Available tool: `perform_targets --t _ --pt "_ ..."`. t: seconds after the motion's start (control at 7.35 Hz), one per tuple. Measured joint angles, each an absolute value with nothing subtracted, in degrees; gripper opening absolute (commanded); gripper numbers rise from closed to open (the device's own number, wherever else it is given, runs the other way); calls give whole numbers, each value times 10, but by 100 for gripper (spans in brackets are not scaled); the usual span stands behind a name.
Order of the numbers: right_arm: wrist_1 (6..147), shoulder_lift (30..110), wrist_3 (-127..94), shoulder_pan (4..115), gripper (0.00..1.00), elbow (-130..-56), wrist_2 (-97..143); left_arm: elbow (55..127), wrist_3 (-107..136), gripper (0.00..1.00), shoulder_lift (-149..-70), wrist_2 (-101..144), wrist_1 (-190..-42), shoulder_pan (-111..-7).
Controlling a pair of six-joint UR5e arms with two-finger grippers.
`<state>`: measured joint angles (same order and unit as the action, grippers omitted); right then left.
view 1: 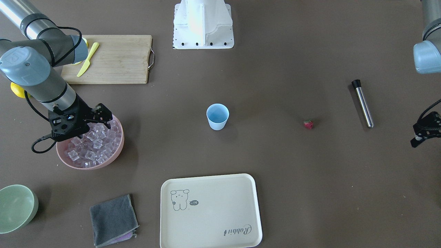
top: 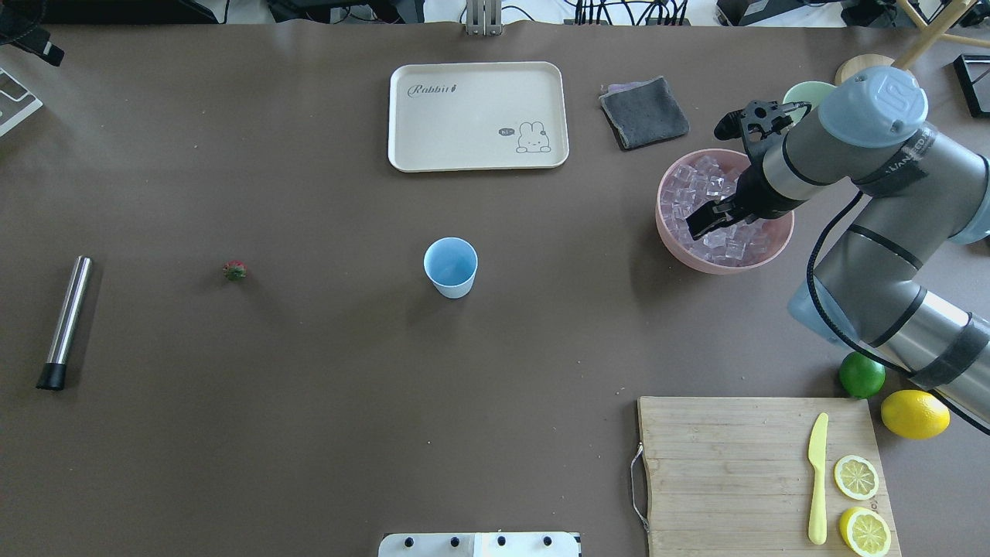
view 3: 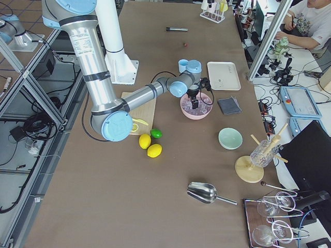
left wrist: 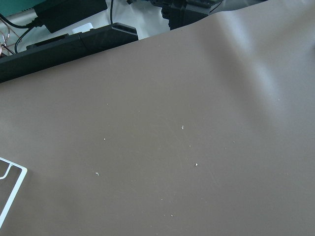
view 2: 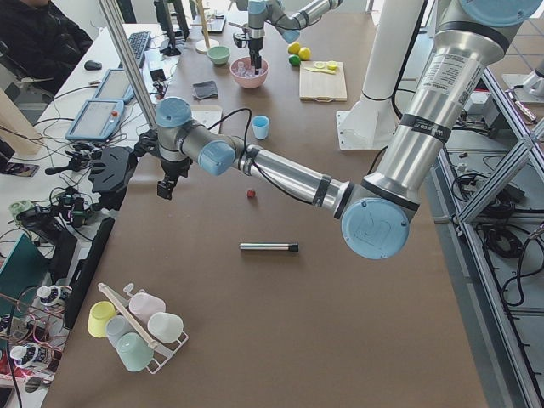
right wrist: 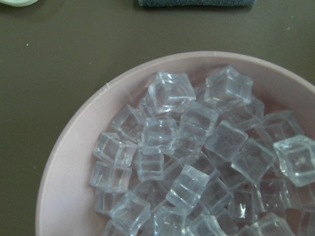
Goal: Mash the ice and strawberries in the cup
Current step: 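Lower the right gripper into the bowl and grasp an ice cube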
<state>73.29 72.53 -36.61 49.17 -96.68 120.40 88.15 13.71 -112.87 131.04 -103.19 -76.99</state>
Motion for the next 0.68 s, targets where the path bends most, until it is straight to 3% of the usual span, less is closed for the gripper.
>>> perform_targets --t 0.41,0.68 --pt "734 740 -376 485 89 -986 1198 883 138 97 -1130 1312 -1032 -770" --pt "733 740 -386 472 81 -986 1189 883 138 97 -1130 1311 -1032 -770"
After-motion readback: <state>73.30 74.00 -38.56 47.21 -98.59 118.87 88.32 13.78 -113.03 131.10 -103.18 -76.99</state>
